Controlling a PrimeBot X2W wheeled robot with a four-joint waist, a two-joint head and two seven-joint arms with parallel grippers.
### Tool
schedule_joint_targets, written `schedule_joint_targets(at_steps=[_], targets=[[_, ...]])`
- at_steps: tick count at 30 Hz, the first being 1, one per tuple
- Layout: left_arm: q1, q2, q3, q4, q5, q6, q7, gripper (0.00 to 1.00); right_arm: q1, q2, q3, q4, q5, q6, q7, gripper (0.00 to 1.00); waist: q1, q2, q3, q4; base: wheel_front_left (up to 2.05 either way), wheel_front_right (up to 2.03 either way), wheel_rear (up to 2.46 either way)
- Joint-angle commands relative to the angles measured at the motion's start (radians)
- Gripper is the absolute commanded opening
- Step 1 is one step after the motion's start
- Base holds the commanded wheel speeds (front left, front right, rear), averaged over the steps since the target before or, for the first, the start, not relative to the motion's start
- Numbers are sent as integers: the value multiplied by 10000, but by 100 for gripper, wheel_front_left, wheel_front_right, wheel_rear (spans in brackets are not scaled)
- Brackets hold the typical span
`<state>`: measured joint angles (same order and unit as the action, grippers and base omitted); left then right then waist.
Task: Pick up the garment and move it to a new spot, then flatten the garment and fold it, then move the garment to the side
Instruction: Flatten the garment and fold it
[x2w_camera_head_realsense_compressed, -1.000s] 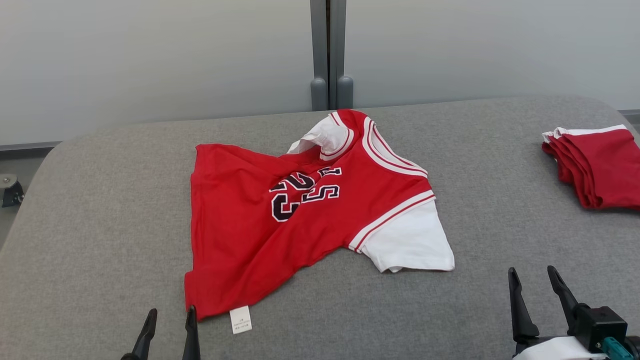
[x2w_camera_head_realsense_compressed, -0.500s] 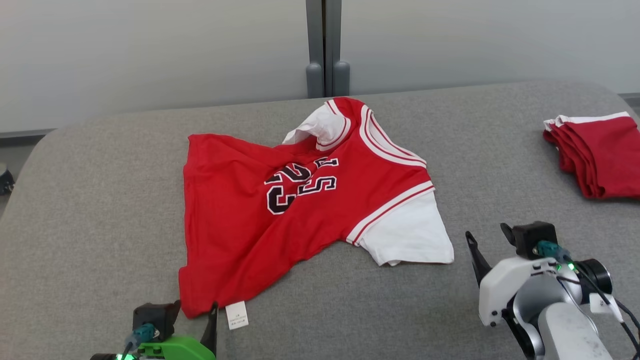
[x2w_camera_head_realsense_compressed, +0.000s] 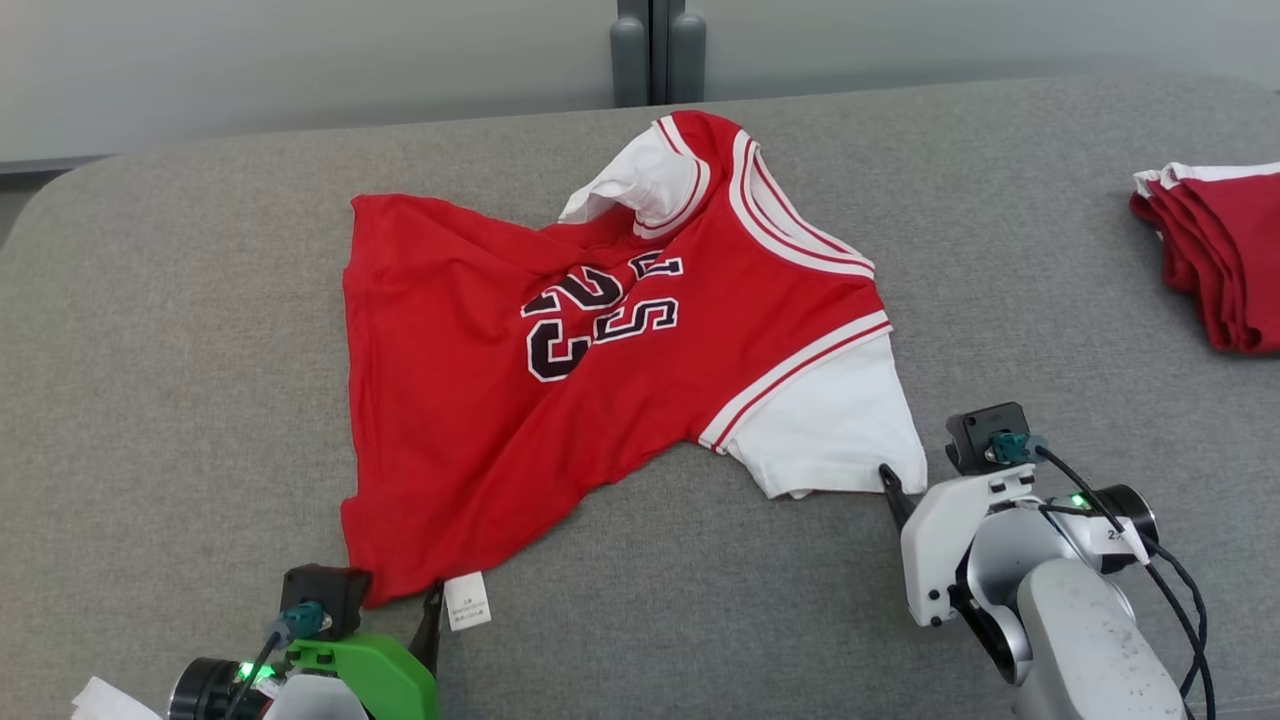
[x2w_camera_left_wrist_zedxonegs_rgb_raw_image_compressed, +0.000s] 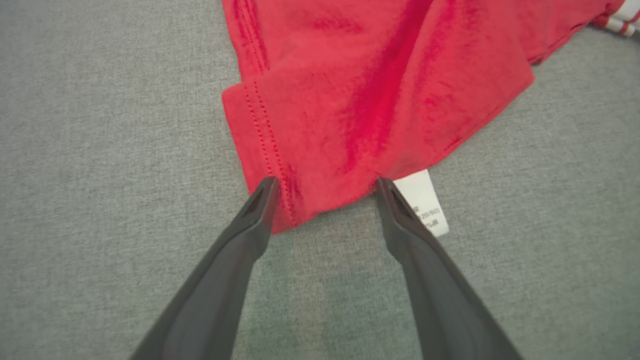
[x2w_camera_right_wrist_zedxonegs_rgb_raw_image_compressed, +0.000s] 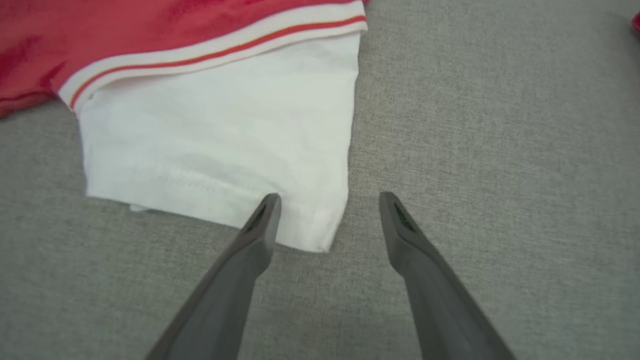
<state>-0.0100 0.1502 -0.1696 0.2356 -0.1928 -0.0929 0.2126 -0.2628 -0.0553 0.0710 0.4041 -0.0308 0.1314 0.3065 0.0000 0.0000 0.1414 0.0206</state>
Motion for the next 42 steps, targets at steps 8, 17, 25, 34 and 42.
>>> schedule_joint_targets(at_steps=[8, 17, 25, 34, 42], targets=[[-340, 216, -112, 400, 50, -7, -197, 100, -119, 41, 169, 310, 227, -16, -141, 100, 0, 0, 378, 43, 0, 0, 0], [-770, 380, -175, 993, 38, -43, -536, 56, -255, 49, 341, 610, 446, -16, -42, 100, 0, 0, 599, 42, 0, 0, 0], [-807, 358, -338, 1374, -411, -206, -762, 0, -377, 14, 292, 502, 1850, -16, -458, 0, 0, 0, 211, 69, 0, 0, 0], [64, 702, -26, -2156, -2826, -378, 423, 0, -35, 27, -1293, -3224, 4875, -14, -836, 0, 0, 0, -994, -80, 0, 0, 0], [-298, 2067, 302, -7645, -4505, -380, 2973, 0, -179, 35, -2909, -8064, 6522, -10, 882, 0, 0, 0, -1595, -334, 0, 0, 0]])
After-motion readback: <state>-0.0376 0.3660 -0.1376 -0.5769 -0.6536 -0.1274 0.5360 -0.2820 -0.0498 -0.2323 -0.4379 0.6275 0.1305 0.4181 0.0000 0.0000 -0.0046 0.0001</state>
